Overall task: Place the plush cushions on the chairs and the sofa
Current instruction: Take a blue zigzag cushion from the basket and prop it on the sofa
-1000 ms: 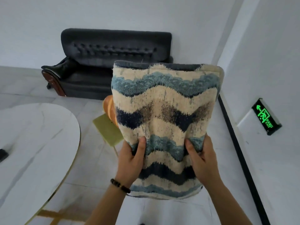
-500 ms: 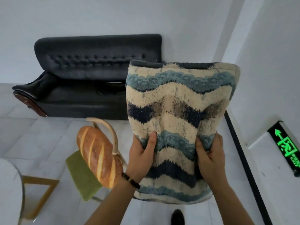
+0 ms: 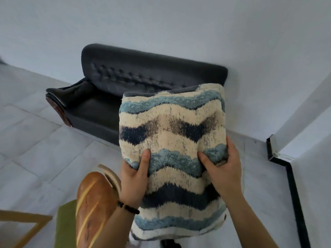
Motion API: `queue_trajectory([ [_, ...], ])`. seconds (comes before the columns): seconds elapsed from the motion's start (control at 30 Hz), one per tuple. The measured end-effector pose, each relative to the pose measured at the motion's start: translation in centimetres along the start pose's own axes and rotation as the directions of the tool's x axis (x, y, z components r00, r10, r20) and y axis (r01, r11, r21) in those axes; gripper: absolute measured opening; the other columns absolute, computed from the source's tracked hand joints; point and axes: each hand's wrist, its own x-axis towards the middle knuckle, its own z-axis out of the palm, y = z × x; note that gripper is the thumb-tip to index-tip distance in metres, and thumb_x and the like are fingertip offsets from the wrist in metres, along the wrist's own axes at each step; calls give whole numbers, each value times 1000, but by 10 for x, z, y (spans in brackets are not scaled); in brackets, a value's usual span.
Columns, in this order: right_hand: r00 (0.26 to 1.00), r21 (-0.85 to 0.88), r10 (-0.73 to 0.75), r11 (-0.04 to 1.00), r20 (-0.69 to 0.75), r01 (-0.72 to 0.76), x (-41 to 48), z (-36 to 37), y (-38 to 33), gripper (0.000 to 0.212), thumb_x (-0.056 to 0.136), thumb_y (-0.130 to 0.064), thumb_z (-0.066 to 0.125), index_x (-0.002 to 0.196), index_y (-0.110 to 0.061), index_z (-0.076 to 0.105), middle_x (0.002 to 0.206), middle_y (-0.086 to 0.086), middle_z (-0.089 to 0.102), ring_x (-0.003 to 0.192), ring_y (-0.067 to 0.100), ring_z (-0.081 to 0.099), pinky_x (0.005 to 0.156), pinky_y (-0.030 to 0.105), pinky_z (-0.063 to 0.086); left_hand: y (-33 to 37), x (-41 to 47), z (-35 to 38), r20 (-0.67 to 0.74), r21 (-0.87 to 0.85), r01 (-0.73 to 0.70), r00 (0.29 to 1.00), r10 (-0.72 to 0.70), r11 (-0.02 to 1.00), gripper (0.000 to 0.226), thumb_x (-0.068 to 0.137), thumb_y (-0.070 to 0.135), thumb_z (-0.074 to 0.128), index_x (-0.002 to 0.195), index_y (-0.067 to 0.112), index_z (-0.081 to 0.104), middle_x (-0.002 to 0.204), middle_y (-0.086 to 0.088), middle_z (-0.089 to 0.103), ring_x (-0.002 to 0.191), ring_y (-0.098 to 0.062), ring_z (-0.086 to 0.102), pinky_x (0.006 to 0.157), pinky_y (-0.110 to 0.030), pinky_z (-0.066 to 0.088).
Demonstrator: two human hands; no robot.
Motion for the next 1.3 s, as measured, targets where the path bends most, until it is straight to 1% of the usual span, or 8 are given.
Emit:
queue_trajectory([
  [0.17,1000,28,11,1000,13,-11,119,42,-2,94,69,-52,82,151,-35,39,141,-5,53,129,17,54,106,47,51,-3,121,52,-77,-30,30,996,-32,999,39,92,54,62,115,23,67,107,0,75,103,-22,71,93,-58,55],
  [0.3,994,139,101,985,36,-105,194,70,-3,97,74,-48,78,156,-33,29,136,-16,54,122,2,57,95,19,54,-5,202,80,-114,-103,65,991,-77,993,54,86,62,65,123,23,64,118,-7,72,112,-30,67,95,-62,53],
  [0.47,927,225,357,900,114,-374,303,132,39,88,74,-83,61,145,-32,48,134,-8,62,123,16,59,106,46,50,-24,321,113,-160,-220,60,982,-97,974,50,90,38,63,135,15,58,128,-7,69,120,-26,65,103,-56,50],
  [0.67,881,310,387,832,273,-461,438,236,51,15,92,-34,68,105,-27,70,103,-1,77,89,10,74,72,26,57,-50,486,128,-83,-33,135,987,-138,990,33,96,34,62,126,21,60,118,1,73,105,-18,72,90,-45,59],
  [0.87,873,273,253,881,417,-386,548,355,25,14,96,-19,68,104,-30,71,95,-8,78,90,8,73,74,22,59,-103,615,82,-169,383,313,949,-267,869,85,79,58,69,147,20,33,140,-8,55,127,-32,56,106,-54,47],
  [1.0,785,119,185,943,591,-311,580,437,19,19,95,-15,70,109,-27,70,98,-6,76,93,7,70,79,18,56,-108,699,67,-14,828,-105,978,207,551,122,68,33,91,158,18,10,160,-24,16,148,-41,17,118,-51,17],
  [1.13,722,-130,154,987,675,-89,600,517,28,42,92,-7,70,112,-42,61,101,0,61,94,11,62,80,15,47,-126,810,65,631,759,-651,724,279,-25,120,46,57,92,148,25,38,158,-28,19,148,-48,12,118,-62,-5],
  [1.3,803,-346,198,938,562,10,639,571,39,40,85,-25,78,123,-37,68,90,-21,47,85,2,53,78,20,42,-173,913,74,820,531,-844,535,206,75,29,64,31,78,83,17,62,97,-4,68,109,-32,60,111,-74,19],
])
